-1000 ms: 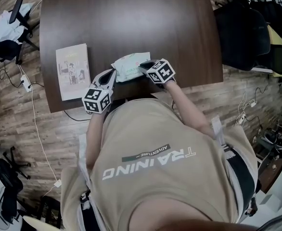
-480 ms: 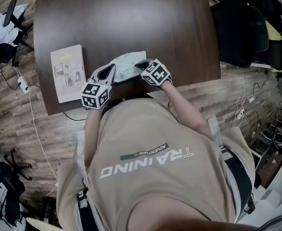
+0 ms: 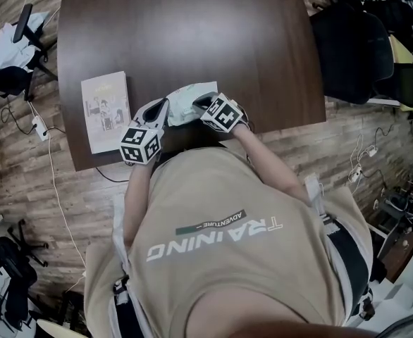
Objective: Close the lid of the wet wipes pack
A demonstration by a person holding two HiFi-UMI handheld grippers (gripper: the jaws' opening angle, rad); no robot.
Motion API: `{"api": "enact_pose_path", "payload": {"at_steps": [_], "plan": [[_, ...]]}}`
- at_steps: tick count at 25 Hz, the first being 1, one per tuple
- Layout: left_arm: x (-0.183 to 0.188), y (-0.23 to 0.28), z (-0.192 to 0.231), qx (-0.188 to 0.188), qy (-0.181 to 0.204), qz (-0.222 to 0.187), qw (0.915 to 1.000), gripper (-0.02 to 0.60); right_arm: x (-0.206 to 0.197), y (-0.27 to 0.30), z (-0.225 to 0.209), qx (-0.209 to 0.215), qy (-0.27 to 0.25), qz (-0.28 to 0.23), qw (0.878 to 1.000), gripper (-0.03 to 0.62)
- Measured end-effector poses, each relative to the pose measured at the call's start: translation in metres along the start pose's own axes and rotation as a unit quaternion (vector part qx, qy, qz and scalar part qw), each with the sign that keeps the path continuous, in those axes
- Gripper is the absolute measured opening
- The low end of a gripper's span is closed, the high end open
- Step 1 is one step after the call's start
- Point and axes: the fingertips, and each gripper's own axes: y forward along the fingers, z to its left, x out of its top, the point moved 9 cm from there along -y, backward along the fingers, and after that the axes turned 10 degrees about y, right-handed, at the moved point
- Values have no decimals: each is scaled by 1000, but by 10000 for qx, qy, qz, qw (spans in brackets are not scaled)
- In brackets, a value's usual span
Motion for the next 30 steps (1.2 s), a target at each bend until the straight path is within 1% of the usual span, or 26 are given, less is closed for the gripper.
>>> {"api": "enact_pose_path", "payload": {"at_steps": [5, 10, 13, 18, 22, 24, 26, 30], "plan": [[-1, 0, 4, 66, -13, 11, 10000, 5, -3, 3, -2, 6, -42, 63, 10000, 15], [-14, 1, 11, 105, -171, 81, 9998, 5, -1, 15, 1, -7, -461, 229, 9987, 15], [-16, 2, 13, 165, -231, 93, 9996, 5, -3, 16, 0, 56, -448, 234, 9987, 17], [-13, 3, 17, 187, -159, 100, 9996, 5, -4, 18, 2, 32, -464, 235, 9986, 17], [-6, 3, 18, 244, -147, 38, 9996, 5, -4, 16, 3, -62, -471, 34, 9989, 17], [-4, 2, 18, 253, -124, 26, 9996, 5, -5, 18, 4, -99, -385, -66, 9992, 17], [-2, -1, 17, 239, -81, 39, 9997, 5, -7, 19, 4, -61, -172, -131, 9997, 17], [13, -6, 16, 276, 72, -35, 9996, 5, -11, 16, -3, 160, 482, -264, 9984, 15]]}}
